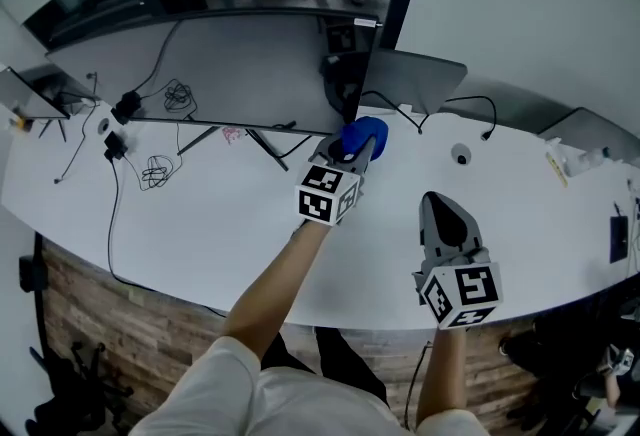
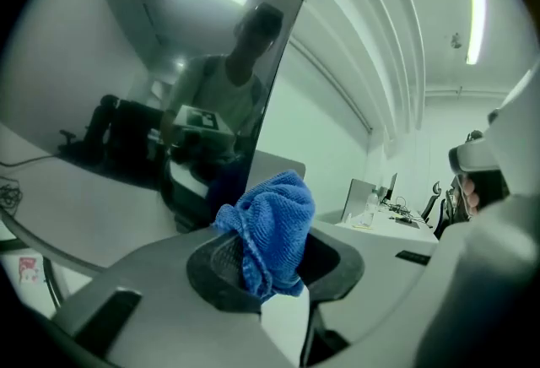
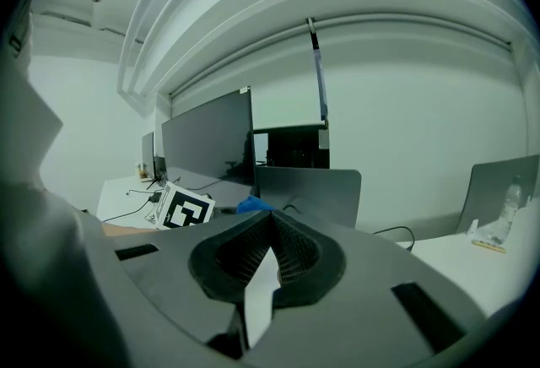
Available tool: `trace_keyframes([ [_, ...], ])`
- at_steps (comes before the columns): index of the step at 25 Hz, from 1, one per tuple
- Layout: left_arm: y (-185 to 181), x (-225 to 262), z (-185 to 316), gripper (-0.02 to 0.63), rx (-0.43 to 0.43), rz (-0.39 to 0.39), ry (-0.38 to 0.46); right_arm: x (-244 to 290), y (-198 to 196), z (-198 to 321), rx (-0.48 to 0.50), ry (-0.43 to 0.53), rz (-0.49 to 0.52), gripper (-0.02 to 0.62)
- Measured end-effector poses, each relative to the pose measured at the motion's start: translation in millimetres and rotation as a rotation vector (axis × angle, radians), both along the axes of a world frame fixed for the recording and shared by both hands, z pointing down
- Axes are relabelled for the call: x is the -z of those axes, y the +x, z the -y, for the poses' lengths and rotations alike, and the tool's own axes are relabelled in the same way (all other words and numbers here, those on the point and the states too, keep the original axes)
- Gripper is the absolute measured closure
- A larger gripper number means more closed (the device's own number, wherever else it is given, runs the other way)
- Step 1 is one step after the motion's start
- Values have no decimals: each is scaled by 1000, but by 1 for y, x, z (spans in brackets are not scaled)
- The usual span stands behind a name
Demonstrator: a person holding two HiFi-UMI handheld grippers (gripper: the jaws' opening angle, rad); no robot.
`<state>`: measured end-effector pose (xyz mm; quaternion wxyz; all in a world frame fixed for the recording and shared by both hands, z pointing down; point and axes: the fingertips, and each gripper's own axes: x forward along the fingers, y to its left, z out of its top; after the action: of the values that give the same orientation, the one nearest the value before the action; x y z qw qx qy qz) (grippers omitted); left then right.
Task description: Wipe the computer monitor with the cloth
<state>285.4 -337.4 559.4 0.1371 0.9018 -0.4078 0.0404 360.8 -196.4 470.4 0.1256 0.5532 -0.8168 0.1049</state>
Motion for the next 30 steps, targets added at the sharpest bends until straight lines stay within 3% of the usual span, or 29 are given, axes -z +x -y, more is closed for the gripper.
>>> trace_keyframes([
  [15,1,175,-6,505,32,-7,280,98,-10,-1,-47,101,-29,581],
  [23,-10,276,-26,504,19,-82,410,136,-20,-6,-45,135,-47,581],
  [30,-63,330,-46,502,47,-102,492,162,-45,-9,-26,145,-41,581],
])
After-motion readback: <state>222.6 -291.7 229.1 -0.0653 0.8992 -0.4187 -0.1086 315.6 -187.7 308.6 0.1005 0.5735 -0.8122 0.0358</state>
